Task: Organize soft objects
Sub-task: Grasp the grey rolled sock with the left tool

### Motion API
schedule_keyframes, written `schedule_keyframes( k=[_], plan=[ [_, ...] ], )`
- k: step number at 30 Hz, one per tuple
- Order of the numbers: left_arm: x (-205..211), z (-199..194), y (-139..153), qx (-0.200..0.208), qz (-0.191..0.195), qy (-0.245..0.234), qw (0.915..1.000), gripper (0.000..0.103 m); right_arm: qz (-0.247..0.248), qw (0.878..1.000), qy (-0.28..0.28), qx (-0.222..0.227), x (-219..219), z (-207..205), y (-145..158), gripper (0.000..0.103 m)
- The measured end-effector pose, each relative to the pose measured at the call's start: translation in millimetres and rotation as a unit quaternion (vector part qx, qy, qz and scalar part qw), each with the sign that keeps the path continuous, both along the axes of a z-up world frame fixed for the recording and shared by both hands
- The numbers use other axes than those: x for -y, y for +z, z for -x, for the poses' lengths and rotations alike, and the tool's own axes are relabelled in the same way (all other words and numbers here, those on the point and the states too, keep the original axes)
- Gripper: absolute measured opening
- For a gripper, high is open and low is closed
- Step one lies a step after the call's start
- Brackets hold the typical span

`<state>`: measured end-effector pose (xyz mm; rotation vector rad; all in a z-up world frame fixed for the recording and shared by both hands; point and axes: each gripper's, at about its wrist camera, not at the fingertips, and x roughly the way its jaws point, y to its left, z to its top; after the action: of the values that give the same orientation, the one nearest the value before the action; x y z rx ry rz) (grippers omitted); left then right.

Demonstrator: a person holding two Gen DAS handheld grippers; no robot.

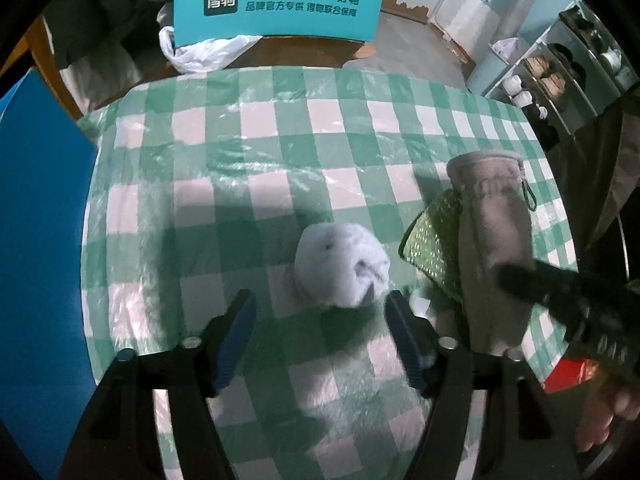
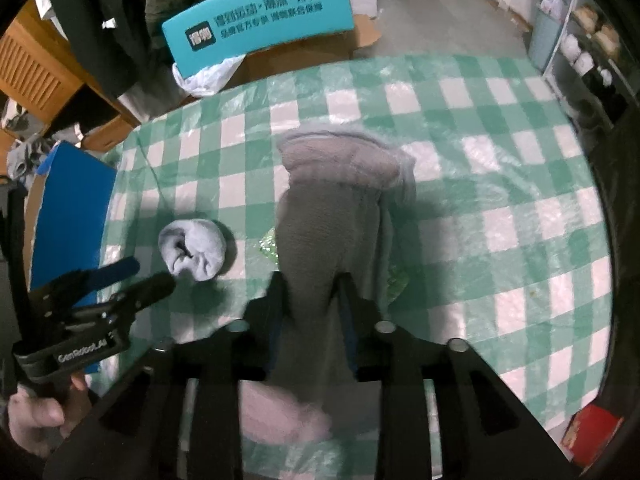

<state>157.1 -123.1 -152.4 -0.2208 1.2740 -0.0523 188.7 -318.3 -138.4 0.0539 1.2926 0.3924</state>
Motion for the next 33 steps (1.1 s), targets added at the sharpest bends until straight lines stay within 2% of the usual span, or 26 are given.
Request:
schedule_keyframes(
  k=[1, 2, 3, 15, 17, 18, 22, 25, 28, 33],
  plan=[
    [2.2, -2.5, 0.3, 0.005, -0.007, -0.001, 1.0, 0.081, -0.002, 1.0, 0.0, -0.006, -0.3, -0.2, -2.8, 0.049],
    [3.3, -3.7, 0.3, 0.008, -0.01, -0.001, 0.9999, 0.081, -0.002, 1.0, 0.001, -0.012, -0.8, -0.4, -6.0, 0.061],
    [4.8, -5.7, -0.6, 0.009, -0.013, -0.002, 0.9999, 0.081, -0.001, 1.0, 0.0, -0.015, -1.2, -0.4, -8.7, 0.066],
    [11.5, -26.4, -29.4, -0.018, -0.012, 0.0, 0.9998, 0.081, -0.004, 1.0, -0.01, -0.025, -0.3, 4.9, -17.9, 0.073],
    [11.6, -26.0, -31.0, -0.013, -0.016, -0.003, 0.9998, 0.067, 0.001, 1.0, -0.005, -0.025, -3.9, 5.2, -20.5, 0.073],
    [12.0, -25.9, -31.3, -0.013, -0.014, -0.003, 0.9998, 0.053, 0.004, 1.0, -0.005, -0.025, -5.1, 4.9, -21.7, 0.073],
    [9.4, -22.6, -31.7, -0.003, -0.007, -0.006, 1.0, 0.036, 0.012, 1.0, -0.003, -0.021, -11.4, 3.2, -23.7, 0.075],
    [6.3, -21.2, -30.3, 0.0, -0.006, -0.007, 1.0, 0.032, 0.023, 0.999, -0.004, -0.021, -17.5, 1.0, -27.1, 0.075],
    [0.8, -18.9, -28.1, 0.002, -0.012, -0.005, 0.9999, 0.032, 0.039, 0.999, 0.0, -0.019, -23.9, -0.9, -31.9, 0.076],
    [-8.5, -15.8, -27.5, -0.001, -0.001, 0.003, 1.0, 0.032, 0.064, 0.998, 0.003, -0.02, -32.4, -4.5, -43.4, 0.076]
  ],
)
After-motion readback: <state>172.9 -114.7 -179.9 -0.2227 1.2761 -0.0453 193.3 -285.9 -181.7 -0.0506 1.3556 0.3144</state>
